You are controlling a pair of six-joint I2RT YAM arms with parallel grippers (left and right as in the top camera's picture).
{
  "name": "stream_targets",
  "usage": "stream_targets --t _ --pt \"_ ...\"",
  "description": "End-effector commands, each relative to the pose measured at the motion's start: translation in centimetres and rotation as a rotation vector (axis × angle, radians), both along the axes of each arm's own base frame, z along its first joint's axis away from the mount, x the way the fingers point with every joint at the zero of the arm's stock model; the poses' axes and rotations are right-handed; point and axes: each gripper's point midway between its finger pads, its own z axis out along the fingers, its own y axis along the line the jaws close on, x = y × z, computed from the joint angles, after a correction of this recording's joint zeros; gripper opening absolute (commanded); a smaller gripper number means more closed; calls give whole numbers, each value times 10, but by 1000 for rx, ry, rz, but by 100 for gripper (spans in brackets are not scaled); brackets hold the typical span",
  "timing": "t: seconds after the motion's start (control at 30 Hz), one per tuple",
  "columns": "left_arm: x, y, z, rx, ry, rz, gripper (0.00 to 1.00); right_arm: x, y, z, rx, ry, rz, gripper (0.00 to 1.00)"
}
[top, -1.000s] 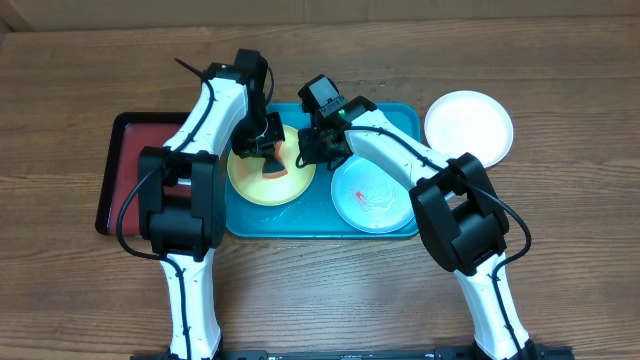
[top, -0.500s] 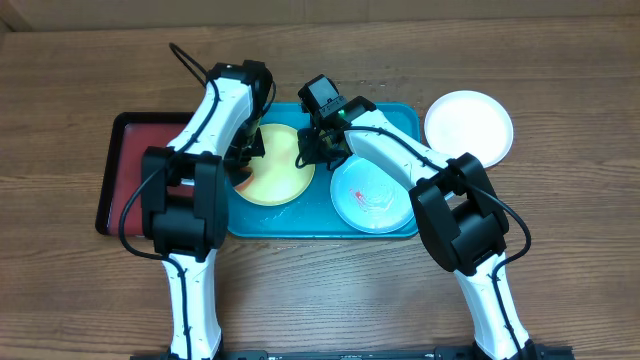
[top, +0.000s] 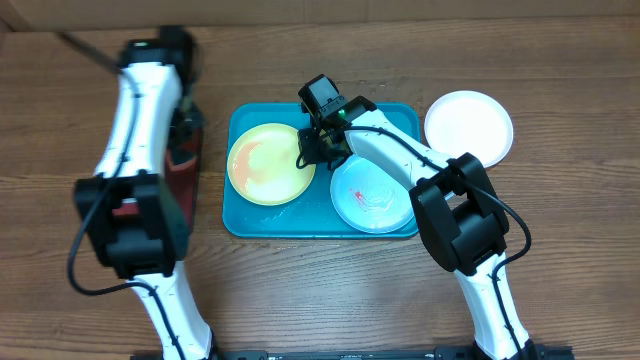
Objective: Clean dirty plates on tray and stack at the side
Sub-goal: 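Return the sponge to the black tray water with the left gripper, then lift the yellow plate with the right gripper and stack it on the white plate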
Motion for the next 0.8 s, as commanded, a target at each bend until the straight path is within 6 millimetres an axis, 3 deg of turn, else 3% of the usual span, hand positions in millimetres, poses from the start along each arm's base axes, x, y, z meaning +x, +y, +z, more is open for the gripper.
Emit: stream_targets --t 0.0,0.1,0.37,0.63,0.77 --pt "-8 15 -8 -119 -22 106 4 2 -14 -14 -49 3 -10 4" --pt "-14 30 -27 -155 -21 152 4 2 -14 -14 -49 3 -10 4" --pt "-36 46 -70 -187 23 187 4 2 -14 -8 -51 5 -9 4" --pt "-39 59 -102 -200 -18 181 4 7 -1 60 -17 -95 22 4" --pt "-41 62 -113 -218 -33 172 4 12 -10 99 -110 -235 -1 4"
